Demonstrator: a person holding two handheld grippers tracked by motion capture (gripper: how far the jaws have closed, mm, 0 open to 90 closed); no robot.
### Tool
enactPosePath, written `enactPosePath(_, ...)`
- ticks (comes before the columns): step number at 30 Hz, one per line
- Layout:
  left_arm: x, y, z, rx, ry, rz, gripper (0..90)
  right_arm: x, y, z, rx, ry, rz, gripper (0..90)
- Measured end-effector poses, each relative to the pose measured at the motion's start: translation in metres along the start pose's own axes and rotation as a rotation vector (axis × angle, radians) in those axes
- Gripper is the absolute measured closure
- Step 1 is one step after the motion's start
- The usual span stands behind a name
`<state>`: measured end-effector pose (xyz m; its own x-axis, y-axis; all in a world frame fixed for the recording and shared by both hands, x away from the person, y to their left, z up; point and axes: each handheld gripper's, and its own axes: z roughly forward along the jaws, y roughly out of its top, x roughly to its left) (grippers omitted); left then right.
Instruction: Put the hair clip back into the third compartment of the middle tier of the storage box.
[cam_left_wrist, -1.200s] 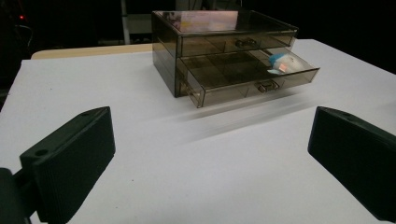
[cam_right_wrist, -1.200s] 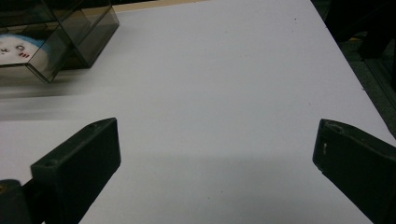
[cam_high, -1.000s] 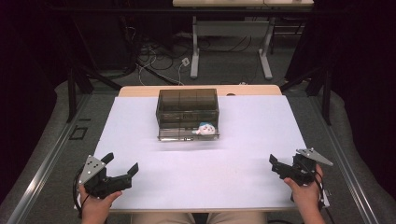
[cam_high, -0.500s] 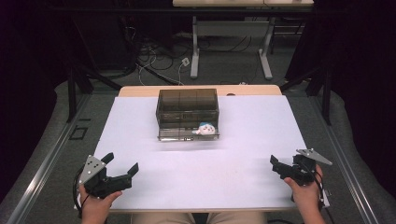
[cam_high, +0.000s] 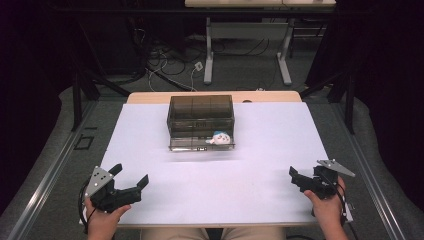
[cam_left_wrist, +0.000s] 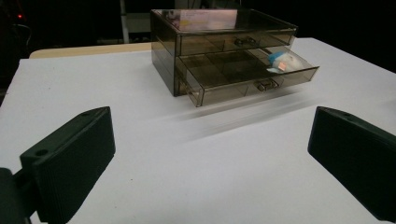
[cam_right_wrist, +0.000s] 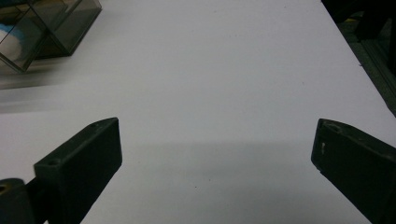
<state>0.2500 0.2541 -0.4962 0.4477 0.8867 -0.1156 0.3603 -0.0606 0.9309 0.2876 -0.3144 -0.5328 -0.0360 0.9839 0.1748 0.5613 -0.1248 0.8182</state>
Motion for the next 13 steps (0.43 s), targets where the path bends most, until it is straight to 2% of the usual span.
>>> enactPosePath(2,0.0001,0.0,0.0002,-0.001,0.0,-0.002,0.7,0.0,-0.0003,0.0006,0.01,-0.004,-0.013,1.4)
enactPosePath(13,0.0014,0.0003,-0.0007,-0.006,0.001,-0.009,0.7,0.0023,-0.0011,0.0014,0.003,-0.01,-0.005,1.5)
